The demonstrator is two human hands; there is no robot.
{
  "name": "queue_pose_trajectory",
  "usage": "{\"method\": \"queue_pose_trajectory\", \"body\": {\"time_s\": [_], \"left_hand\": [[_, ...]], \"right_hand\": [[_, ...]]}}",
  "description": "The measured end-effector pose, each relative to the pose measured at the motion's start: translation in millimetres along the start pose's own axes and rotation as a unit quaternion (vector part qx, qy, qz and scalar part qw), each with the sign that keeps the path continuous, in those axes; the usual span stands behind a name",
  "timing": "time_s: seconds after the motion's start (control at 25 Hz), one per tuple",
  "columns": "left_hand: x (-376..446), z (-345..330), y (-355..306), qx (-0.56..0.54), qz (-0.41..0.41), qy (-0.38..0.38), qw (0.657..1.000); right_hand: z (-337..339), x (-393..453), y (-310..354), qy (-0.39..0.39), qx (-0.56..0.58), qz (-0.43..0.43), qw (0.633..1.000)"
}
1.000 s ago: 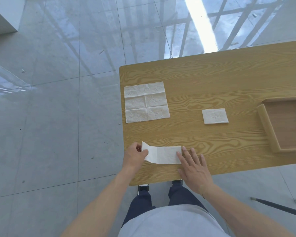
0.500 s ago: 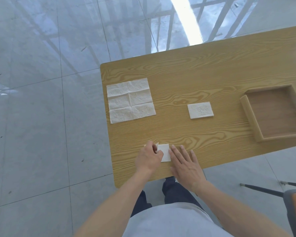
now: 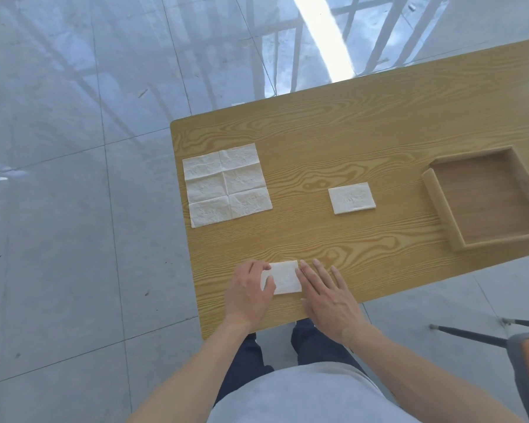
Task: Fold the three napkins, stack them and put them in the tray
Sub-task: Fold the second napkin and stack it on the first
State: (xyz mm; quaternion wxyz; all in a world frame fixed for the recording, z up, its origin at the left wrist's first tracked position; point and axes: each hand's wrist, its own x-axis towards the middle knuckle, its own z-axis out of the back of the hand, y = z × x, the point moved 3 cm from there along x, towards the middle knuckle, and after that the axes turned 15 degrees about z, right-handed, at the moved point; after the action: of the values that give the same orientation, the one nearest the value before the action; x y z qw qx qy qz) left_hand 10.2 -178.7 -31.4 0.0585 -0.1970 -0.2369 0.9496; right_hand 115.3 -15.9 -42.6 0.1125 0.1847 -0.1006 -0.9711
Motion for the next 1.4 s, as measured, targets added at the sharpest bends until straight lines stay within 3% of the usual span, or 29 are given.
{"method": "queue_pose_trajectory", "body": {"time_s": [0.08,0.12,0.24,0.6,0.8,0.96,1.12,1.4], "left_hand": [[0,4,13,0.107,-0.055,0.0,0.993],[0,5,19,0.127,-0.045,0.022,0.991],[11,6,22,0.104,0.04,0.054,0.992],[39,8,-6,0.167,0.073,0.11,0.977],[38,10,-6,0.098,0.076,0.154,0.98],[34,19,-7,0.043,0.01,0.167,0.985],[37,34,-5,-0.019,-0.029,0.196,0.98],[53,58,-7,-0.099,-0.02,0.287,0.953]], "right_hand": [[0,10,7,-0.001,0.007,0.021,1.0],[-1,15,10,0.0,0.014,0.025,1.0],[-1,28,14,-0.004,0.046,-0.001,0.999],[21,66,-3,-0.007,0.025,-0.028,0.999],[25,71,-3,-0.021,0.053,-0.033,0.998],[27,67,-1,-0.02,0.074,-0.041,0.996],[35,55,-7,-0.032,0.133,-0.105,0.985],[71,18,1,-0.155,0.348,-0.209,0.901]]}}
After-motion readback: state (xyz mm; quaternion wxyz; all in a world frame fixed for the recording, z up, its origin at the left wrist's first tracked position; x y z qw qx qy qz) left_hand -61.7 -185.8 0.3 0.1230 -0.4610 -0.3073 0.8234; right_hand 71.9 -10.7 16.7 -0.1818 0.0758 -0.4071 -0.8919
